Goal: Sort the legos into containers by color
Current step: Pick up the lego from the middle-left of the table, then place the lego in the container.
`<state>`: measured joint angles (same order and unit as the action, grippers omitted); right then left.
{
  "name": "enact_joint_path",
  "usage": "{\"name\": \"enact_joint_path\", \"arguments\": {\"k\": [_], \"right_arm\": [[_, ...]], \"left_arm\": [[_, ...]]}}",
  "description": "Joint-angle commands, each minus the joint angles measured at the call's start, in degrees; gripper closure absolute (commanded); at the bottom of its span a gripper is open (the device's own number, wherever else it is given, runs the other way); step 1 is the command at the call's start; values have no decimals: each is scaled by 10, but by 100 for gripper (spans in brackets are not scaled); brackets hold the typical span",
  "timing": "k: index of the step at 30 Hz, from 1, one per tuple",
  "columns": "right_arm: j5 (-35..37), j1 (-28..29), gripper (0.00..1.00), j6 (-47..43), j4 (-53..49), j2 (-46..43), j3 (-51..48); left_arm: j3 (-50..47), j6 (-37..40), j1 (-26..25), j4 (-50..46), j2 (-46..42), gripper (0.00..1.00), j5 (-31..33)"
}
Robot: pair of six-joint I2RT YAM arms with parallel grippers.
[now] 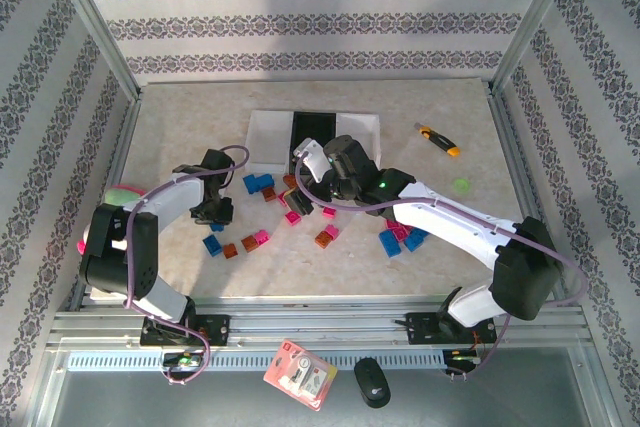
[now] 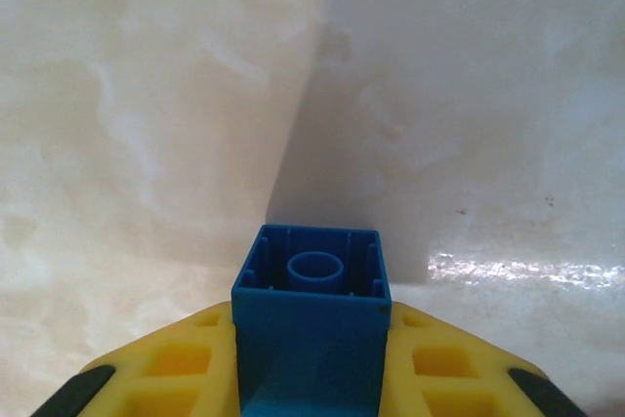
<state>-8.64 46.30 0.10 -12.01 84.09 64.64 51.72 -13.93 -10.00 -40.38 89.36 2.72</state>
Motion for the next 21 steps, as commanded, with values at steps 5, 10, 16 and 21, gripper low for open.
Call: {"name": "enact_joint_path", "arguments": {"k": [5,10,16,21], "right_arm": [[37,5,4,28,16,-21,-19],[57,1,4,44,33,-32,-35],[80,-1,4,52,39,-43,-48],[91,-6,4,63,42,-56,-66]], "left_arm": [[42,-22,6,-24,-36,76,1],[99,-30,-11,20,-61,78,-13],[169,-31,-25,136,-20,79,-22],[273,-25,-34,160,87,78,-28]]}}
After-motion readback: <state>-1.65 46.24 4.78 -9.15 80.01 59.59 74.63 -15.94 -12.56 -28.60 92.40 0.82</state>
